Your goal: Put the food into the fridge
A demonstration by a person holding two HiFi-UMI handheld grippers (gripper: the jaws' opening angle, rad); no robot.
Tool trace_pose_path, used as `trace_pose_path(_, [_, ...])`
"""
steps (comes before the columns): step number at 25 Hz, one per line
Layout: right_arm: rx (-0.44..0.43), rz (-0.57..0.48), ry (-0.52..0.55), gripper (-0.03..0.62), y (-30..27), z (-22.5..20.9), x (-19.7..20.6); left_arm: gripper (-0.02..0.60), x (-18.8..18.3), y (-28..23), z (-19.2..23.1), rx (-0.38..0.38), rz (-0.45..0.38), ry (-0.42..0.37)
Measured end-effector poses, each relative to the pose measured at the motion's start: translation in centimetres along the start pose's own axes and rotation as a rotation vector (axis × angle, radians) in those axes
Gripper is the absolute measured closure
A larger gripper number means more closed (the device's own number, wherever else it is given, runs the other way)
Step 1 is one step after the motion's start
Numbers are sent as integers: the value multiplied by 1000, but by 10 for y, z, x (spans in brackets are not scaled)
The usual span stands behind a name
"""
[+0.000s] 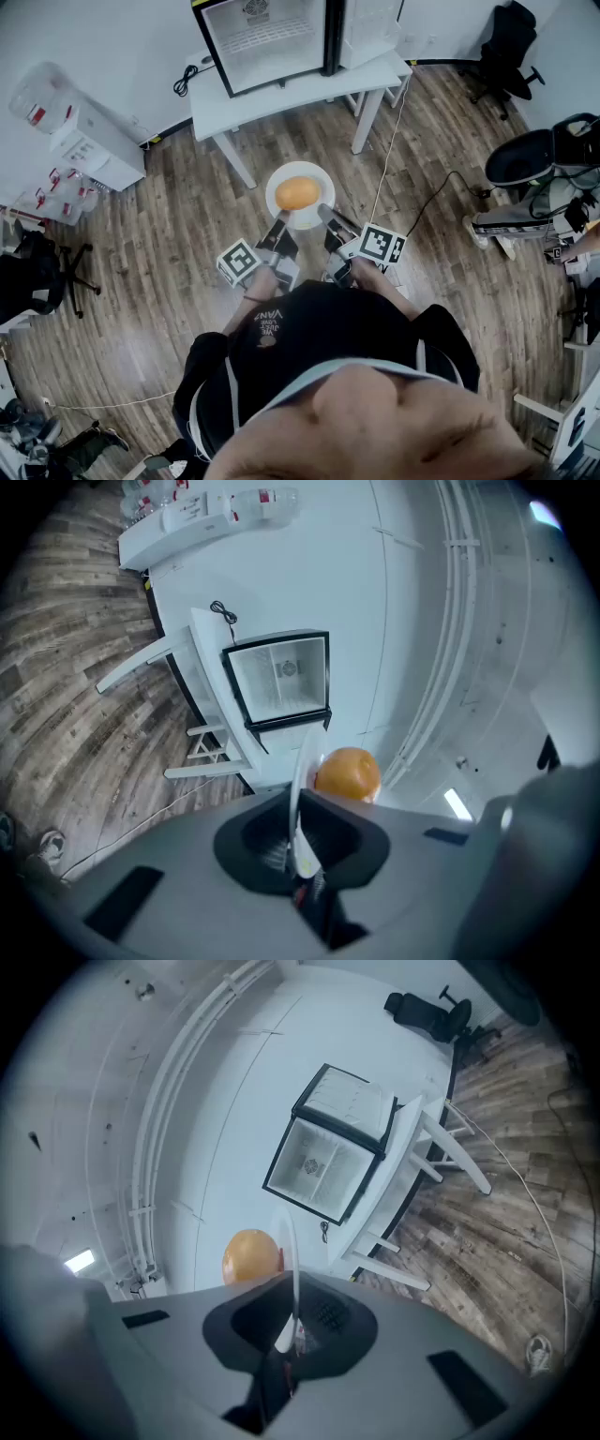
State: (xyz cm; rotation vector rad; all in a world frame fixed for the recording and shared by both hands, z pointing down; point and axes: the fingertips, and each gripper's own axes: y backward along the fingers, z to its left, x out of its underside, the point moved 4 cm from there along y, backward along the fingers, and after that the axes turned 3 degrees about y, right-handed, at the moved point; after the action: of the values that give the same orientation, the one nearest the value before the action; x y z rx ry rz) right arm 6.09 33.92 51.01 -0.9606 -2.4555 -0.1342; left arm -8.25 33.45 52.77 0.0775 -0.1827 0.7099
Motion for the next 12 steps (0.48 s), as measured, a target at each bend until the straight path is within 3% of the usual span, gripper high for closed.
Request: trace_pose_path(12, [-12, -4, -15, 576, -4, -6, -9, 558, -1, -10, 1, 3, -7, 2])
